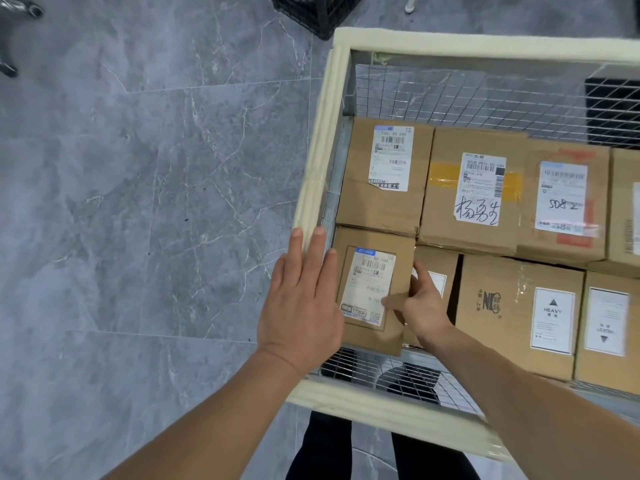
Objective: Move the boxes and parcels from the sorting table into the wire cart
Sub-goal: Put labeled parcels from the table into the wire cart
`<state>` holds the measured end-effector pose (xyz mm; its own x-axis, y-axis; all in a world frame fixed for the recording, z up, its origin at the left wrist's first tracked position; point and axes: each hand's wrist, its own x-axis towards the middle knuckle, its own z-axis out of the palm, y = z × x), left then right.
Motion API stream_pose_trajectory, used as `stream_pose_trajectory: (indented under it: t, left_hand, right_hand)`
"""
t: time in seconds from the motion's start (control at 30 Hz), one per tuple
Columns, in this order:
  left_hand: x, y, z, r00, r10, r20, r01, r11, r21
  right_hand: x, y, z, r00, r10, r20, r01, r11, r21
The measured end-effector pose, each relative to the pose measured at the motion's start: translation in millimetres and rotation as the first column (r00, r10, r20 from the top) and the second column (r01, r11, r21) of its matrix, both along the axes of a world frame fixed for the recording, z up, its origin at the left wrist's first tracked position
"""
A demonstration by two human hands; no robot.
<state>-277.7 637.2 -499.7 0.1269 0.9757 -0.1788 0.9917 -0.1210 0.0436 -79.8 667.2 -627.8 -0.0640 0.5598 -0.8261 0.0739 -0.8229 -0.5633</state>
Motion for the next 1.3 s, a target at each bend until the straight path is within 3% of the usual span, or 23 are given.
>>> stream_pose_trajectory:
  t: [0.1, 0.27, 0.47, 0.8, 0.9, 1.0, 1.1, 1.3]
  left_hand:
    - [0, 0, 0, 1.000, 0.003, 0.003, -0.003, 1.000, 0.006]
    - [0, -2, -1, 1.000, 0.005, 0.005, -0.005, 1.000, 0.013]
    - [-1, -2, -3, 1.000, 0.008, 0.011, -0.008, 1.000, 0.019]
    - [-1, -3, -4, 1.000, 0.015, 0.002, -0.015, 1.000, 0.005]
    - [0, -3, -3, 1.000, 0.014, -0.012, -0.014, 1.000, -0.007]
    - [0, -2, -3, 0.999, 0.011, -0.032, -0.011, 1.000, -0.009]
    - [1, -2, -2, 0.999, 0.011, -0.037, -0.011, 1.000, -0.009]
    - [1, -2, -1, 0.999, 0.011, -0.041, -0.012, 1.000, -0.021]
  right_hand:
    - [-2, -1, -5, 0.997, -0.078, -0.014, 0.073, 0.975, -0.208]
    - [7, -3, -15, 0.992, 0.052, -0.117, -0.095, 0.914, -0.395]
    - [13, 2, -20, 0.978, 0.079, -0.195, -0.148, 0.916, -0.373]
    - [8, 1, -20, 0.990, -0.002, -0.141, -0.036, 0.963, -0.267]
    - [3, 3, -24, 0.998, -0.001, -0.055, -0.008, 0.987, -0.162]
    - [-6, 12, -18, 0.975, 0.132, 0.181, -0.137, 0.991, 0.012]
    - [-20, 14, -6, 0.911, 0.170, 0.375, -0.211, 0.975, 0.070]
    - [-26, -2, -5, 0.854, 0.302, 0.424, -0.355, 0.933, 0.050]
